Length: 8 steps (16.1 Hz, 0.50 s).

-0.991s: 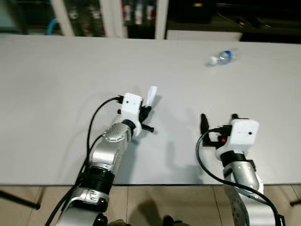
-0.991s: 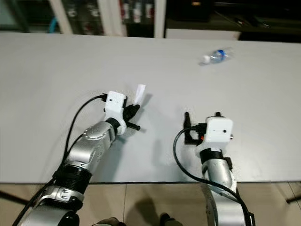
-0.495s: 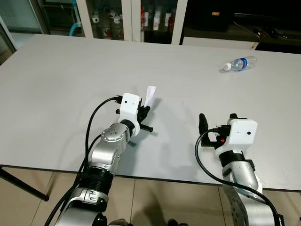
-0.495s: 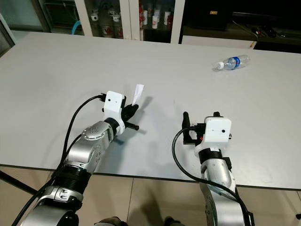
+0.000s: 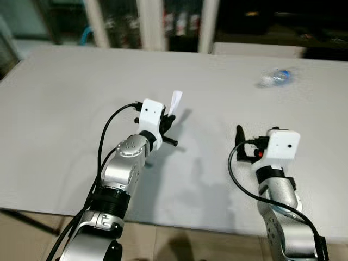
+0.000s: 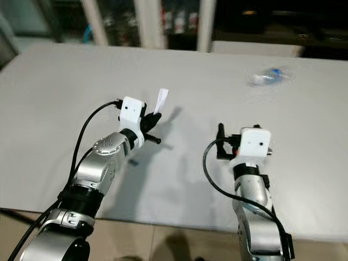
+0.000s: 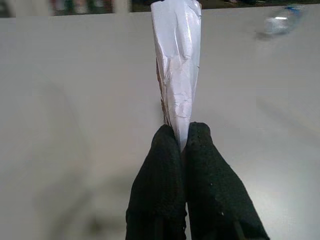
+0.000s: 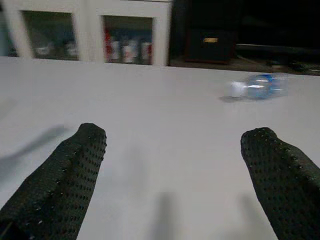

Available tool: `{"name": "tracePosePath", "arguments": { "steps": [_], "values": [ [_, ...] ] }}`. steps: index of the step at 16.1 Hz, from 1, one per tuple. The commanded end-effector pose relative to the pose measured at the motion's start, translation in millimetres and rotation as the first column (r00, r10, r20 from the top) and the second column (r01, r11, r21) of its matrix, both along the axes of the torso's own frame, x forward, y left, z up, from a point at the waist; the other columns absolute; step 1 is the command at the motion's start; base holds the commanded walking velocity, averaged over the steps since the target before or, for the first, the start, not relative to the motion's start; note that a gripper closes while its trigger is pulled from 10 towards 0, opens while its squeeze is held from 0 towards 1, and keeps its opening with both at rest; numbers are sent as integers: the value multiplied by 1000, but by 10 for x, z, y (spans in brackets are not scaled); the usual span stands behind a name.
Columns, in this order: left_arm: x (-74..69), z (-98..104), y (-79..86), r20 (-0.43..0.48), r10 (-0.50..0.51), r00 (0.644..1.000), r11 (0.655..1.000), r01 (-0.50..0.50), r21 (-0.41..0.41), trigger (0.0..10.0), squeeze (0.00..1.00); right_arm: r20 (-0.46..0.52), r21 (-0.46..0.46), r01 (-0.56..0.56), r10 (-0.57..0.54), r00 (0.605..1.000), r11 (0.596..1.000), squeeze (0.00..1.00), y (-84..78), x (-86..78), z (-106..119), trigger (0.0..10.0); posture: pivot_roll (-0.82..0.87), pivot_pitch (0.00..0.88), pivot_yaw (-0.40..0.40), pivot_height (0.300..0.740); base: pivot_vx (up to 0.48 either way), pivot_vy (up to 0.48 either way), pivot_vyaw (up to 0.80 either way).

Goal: Picking trash to rubbish bin

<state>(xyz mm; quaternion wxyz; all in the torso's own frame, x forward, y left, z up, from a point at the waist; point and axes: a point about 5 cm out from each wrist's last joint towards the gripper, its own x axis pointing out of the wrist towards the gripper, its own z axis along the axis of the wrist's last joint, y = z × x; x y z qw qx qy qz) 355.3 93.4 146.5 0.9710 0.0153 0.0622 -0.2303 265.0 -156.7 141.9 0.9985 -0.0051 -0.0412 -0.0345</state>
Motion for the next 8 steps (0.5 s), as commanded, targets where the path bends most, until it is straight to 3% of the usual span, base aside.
{"name": "tracePosePath", "arguments": {
  "steps": [1, 8],
  "values": [
    [-1, 27, 38, 7, -2, 1000, 1000, 2, 3, 10000, 0, 13, 5, -4, 4, 1000, 1000, 0, 33, 11, 8, 10000, 248, 116, 19, 740, 0, 0, 0],
    [-16, 29, 15, 8, 5, 1000, 1000, -5, -3, 10000, 0, 8, -24, -36, 36, 999, 999, 0, 84, 8, -23, 10000, 250, 116, 16, 740, 0, 0, 0]
  ]
}}
